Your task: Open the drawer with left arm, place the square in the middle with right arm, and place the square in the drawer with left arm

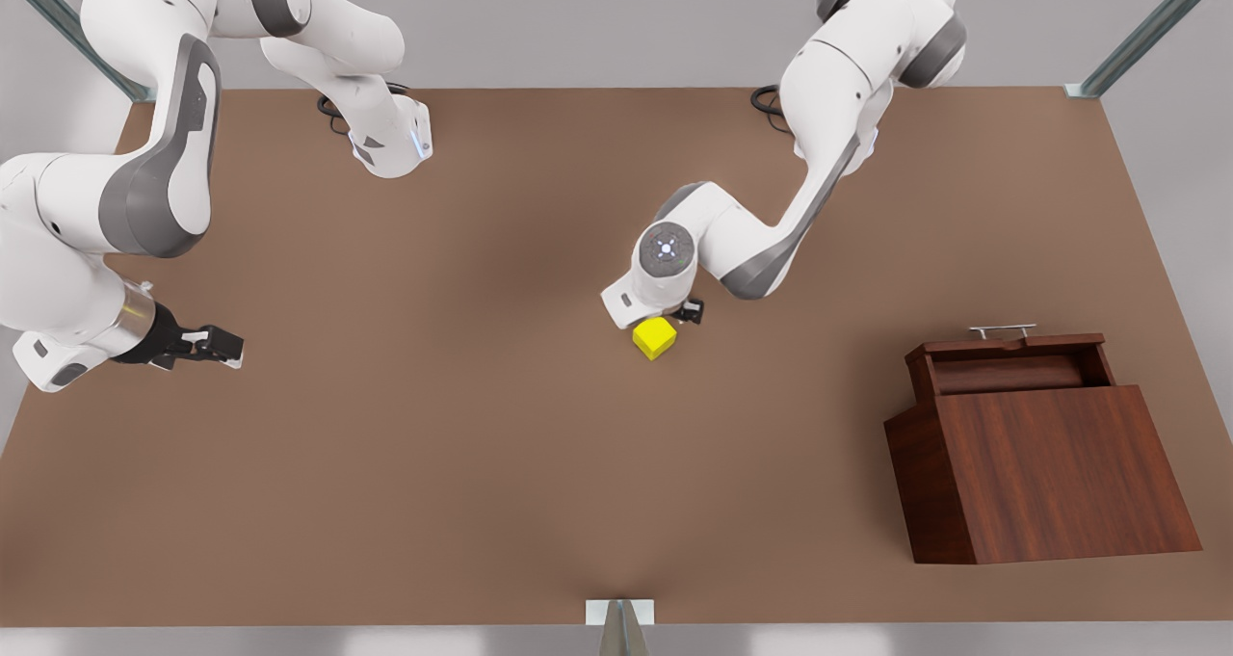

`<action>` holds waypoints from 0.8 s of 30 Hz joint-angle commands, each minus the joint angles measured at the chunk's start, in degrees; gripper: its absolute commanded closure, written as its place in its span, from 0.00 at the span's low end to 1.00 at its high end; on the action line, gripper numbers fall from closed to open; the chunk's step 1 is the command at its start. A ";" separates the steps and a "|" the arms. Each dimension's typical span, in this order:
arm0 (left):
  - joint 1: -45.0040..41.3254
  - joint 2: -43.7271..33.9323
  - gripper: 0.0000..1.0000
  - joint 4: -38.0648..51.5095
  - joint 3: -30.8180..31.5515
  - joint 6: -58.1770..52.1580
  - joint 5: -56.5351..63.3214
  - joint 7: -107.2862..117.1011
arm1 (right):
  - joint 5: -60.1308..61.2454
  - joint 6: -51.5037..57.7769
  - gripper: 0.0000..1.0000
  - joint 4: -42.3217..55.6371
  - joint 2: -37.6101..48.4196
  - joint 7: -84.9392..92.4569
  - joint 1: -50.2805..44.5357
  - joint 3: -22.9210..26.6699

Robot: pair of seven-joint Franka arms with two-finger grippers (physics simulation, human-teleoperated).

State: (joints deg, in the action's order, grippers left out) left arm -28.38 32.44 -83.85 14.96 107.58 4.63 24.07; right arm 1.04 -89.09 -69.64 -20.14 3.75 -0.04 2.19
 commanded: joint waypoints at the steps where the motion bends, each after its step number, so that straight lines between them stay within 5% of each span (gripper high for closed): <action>1: 0.52 1.22 0.00 -0.34 -0.10 3.95 3.02 -39.71 | 0.02 0.06 0.00 0.03 0.10 3.02 0.04 0.00; 10: -0.36 1.84 0.00 -3.86 0.16 7.90 7.86 -55.35 | 0.02 0.06 0.00 0.03 0.01 3.11 0.12 0.01; 24: -1.94 3.69 0.00 -7.46 -0.10 14.41 7.85 -48.86 | 0.10 0.06 0.00 0.03 0.01 3.11 0.04 0.00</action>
State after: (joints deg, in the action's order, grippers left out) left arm -30.32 36.13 -91.62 14.85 120.15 12.39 -11.41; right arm 1.13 -89.02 -69.64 -20.20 6.02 0.03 2.19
